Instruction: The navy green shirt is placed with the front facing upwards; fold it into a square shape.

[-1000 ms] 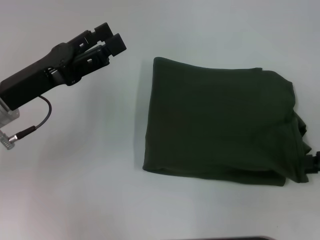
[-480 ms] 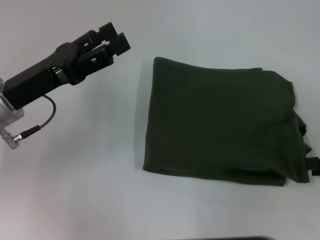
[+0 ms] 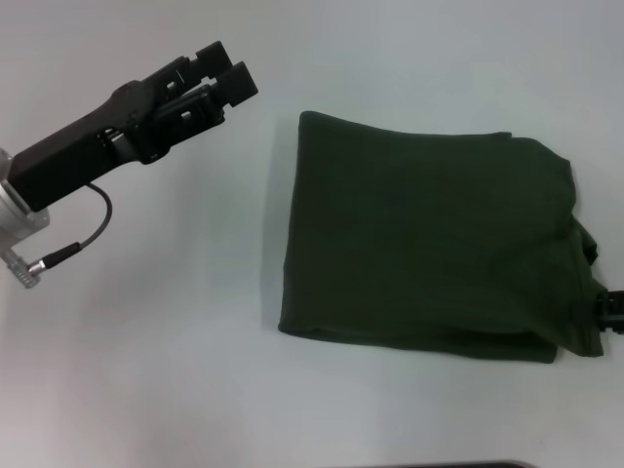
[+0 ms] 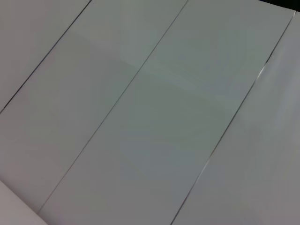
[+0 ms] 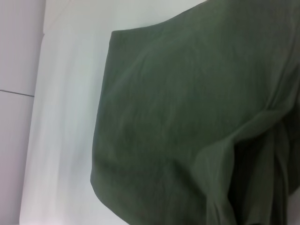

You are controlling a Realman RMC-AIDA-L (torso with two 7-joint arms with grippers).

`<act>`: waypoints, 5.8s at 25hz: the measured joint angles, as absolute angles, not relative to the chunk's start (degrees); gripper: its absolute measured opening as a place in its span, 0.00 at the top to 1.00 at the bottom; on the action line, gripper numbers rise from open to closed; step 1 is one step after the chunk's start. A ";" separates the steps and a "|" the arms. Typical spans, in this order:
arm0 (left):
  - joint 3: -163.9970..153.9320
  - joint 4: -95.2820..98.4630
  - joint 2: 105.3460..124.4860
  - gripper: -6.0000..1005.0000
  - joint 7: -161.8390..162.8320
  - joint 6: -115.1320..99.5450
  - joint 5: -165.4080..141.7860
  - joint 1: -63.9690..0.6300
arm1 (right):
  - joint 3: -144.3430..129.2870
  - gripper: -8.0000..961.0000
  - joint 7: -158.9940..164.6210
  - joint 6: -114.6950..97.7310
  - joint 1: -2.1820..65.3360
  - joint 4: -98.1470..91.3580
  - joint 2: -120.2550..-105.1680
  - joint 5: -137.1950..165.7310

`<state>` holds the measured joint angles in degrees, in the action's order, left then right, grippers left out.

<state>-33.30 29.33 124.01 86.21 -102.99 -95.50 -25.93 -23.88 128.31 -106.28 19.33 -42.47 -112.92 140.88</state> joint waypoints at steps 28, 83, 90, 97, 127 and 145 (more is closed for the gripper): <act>-35.42 28.83 123.53 0.09 88.36 -101.75 -97.92 -27.31 | -16.95 0.97 123.63 -107.06 17.41 -42.70 -111.18 140.10; -24.16 24.14 123.75 0.08 82.17 -98.53 -103.11 -27.62 | -46.77 0.92 110.66 -92.24 31.59 -34.17 -119.34 128.54; -24.11 23.92 123.83 0.08 82.16 -98.51 -103.08 -27.59 | -47.54 0.92 111.04 -85.60 31.12 -31.91 -119.31 129.64; -24.08 23.82 123.84 0.08 82.17 -98.51 -103.08 -27.60 | -44.50 0.92 107.35 -89.93 29.69 -33.22 -118.77 127.69; -24.08 23.45 124.10 0.09 82.17 -98.07 -102.34 -28.97 | -25.64 0.92 99.90 -103.00 20.66 -34.19 -112.25 130.94; -24.59 23.47 124.01 0.08 82.17 -98.15 -101.74 -29.41 | -9.53 0.91 104.73 -98.94 20.43 -33.93 -111.00 129.15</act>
